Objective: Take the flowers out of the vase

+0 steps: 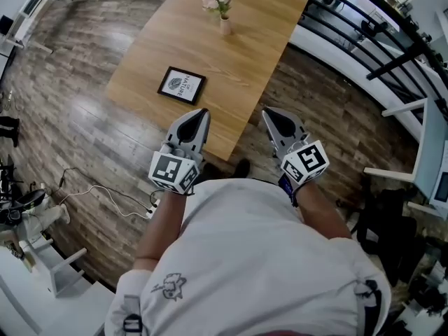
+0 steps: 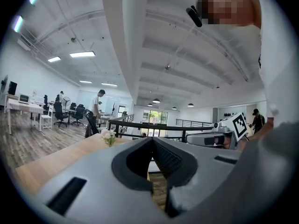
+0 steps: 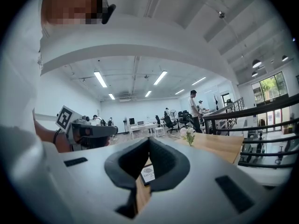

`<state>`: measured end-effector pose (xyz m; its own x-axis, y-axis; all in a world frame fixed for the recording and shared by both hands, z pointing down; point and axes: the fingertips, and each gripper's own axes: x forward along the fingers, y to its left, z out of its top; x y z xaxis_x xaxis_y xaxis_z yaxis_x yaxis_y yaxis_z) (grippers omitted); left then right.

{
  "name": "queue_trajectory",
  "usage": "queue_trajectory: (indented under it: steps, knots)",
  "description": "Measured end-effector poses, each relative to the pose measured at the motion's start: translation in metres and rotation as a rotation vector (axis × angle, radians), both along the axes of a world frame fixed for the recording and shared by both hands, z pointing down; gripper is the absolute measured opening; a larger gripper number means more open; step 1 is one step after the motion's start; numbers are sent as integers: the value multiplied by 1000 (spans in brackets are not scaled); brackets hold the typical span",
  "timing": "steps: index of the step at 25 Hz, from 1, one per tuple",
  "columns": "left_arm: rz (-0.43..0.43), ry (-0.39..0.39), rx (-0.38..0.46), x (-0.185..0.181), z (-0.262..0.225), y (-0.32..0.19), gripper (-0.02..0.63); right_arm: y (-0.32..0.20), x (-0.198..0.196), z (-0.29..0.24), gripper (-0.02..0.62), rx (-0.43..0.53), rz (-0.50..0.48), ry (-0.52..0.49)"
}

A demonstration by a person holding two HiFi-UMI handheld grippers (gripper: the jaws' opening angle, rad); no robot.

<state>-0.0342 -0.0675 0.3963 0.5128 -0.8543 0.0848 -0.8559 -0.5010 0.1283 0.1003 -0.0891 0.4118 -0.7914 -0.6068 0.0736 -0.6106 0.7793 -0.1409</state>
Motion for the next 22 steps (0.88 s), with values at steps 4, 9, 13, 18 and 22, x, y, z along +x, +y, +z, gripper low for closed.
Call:
queue_trajectory:
  steps: [4,9,13,18,22]
  knots:
    - [17,-1,-8,5,3,-9,4,-8,0,-2,5,1,-2,-2]
    - [38,6,-8,5,5,-25,4,-23,0,-2,5,-2,26,-3]
    - [67,3,-10,2,5,-44,5,-39,-7,-1,5,-9,41,4]
    - [103,0,-17,0,6,-71,5,-64,-15,3,6,-21,66,14]
    - [127,2,-31,-12,10,-97,5,-88,-28,9,17,-38,92,25]
